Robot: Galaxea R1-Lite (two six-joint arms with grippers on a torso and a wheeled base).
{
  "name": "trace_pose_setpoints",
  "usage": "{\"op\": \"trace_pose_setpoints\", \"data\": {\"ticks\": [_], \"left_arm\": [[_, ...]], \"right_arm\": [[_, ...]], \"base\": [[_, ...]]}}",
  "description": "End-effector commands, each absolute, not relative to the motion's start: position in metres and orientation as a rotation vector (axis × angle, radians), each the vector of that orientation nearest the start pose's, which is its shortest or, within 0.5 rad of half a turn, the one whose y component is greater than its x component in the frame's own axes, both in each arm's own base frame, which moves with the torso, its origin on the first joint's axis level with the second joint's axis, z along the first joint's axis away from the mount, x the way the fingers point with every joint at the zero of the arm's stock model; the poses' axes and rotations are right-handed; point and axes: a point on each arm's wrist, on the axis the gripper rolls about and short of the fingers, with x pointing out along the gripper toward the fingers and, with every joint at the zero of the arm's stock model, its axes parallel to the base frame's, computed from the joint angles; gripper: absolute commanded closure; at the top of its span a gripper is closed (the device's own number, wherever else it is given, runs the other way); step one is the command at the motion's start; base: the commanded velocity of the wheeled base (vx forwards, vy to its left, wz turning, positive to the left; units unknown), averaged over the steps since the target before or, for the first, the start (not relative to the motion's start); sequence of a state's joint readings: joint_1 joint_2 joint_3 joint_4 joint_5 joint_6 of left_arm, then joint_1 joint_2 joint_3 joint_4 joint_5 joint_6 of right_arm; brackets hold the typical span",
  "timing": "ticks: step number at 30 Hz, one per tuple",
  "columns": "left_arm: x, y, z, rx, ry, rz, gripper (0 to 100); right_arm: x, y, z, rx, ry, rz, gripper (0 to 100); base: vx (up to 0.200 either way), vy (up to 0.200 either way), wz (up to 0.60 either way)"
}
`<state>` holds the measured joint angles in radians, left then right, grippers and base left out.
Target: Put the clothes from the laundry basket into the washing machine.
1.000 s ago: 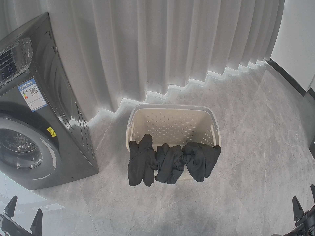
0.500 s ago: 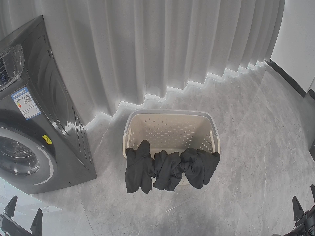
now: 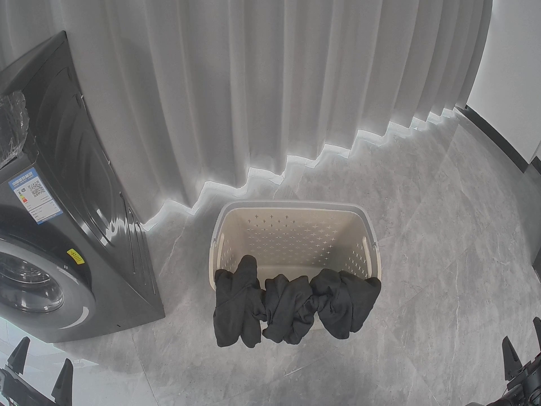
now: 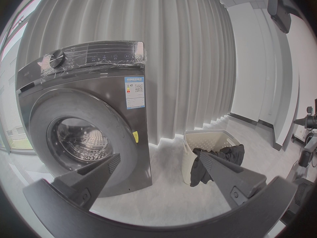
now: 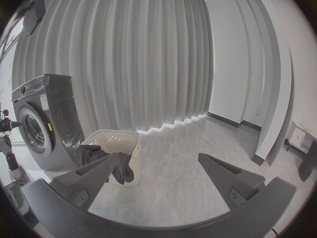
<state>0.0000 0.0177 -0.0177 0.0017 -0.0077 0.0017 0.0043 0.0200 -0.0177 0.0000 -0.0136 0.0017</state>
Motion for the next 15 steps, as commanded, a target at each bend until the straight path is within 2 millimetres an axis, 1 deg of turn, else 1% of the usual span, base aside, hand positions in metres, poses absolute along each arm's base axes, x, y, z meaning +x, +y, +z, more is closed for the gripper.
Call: {"op": "trace_pose_setpoints", "data": {"ticks": [1,12,15], "left_arm": [[-0.0228,-0.0002,0.0753,0.002,0.002,-0.008,0],[-0.0228,-0.0002,0.0753,0.002,0.002,-0.008,0],[-0.0228,-0.0002,0.0753,0.000,0.002,-0.008,0]], "right_arm": [[-0.0213,-0.0004,0.0759,0.001,0.020,-0.009,0],[-0.0213,-0.0004,0.0759,0.001,0.020,-0.009,0],[-0.0213,-0.0004,0.0759,0.001,0.020,-0.009,0]], "base": [[0.000,0.000,0.00],[0.000,0.000,0.00],[0.200,0.000,0.00]]}}
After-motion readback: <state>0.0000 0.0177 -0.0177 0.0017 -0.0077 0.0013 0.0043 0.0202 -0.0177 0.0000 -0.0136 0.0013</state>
